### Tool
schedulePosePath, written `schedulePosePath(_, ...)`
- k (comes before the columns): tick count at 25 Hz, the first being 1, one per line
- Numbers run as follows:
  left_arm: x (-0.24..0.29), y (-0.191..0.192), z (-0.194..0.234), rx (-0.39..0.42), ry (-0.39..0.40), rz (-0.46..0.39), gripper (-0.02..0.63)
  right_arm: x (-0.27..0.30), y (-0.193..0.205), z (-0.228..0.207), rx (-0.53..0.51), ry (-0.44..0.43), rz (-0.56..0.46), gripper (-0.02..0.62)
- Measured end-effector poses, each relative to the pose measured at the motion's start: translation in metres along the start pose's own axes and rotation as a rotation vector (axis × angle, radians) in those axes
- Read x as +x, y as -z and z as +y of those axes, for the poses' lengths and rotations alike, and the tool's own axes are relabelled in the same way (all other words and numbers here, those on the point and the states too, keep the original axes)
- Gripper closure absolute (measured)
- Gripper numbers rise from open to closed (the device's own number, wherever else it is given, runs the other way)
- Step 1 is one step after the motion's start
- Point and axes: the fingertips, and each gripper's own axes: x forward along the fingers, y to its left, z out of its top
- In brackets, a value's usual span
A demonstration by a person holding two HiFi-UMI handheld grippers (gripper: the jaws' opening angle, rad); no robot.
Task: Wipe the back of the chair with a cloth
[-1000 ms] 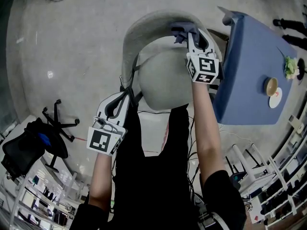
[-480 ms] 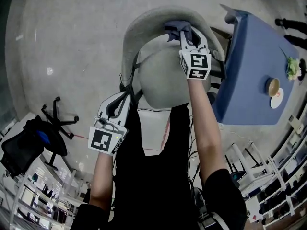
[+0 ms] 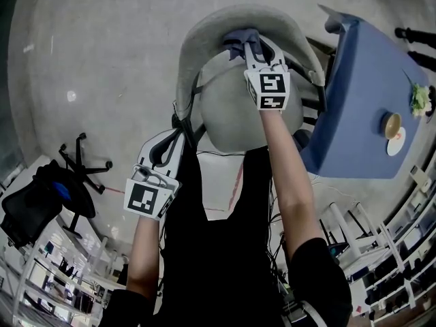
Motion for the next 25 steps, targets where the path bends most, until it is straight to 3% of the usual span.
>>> schedulePosePath(6, -0.001, 0.004, 0.002, -0.002, 0.0, 0.0, 0.581, 0.009, 0.006, 0.029, -0.038, -0.074, 0.025, 0.508)
schedulePosePath(13, -0.001, 0.005, -0.006, 0.008, 0.006, 0.004, 0.581, 0.013, 0.026, 0.11, -0.298, -0.292, 0.081, 0.508)
schedulePosePath(19, -0.002, 0.007, -0.003, 0.002, -0.001, 0.002, 0.581, 0.008, 0.04, 0.133, -0.322, -0.37, 0.11, 0.508)
schedulePosePath(25, -0.002, 0.01, -0.006, 0.002, 0.003, 0.005, 0.581, -0.004, 0.065, 0.173, -0.447, -0.489, 0.134, 0.508)
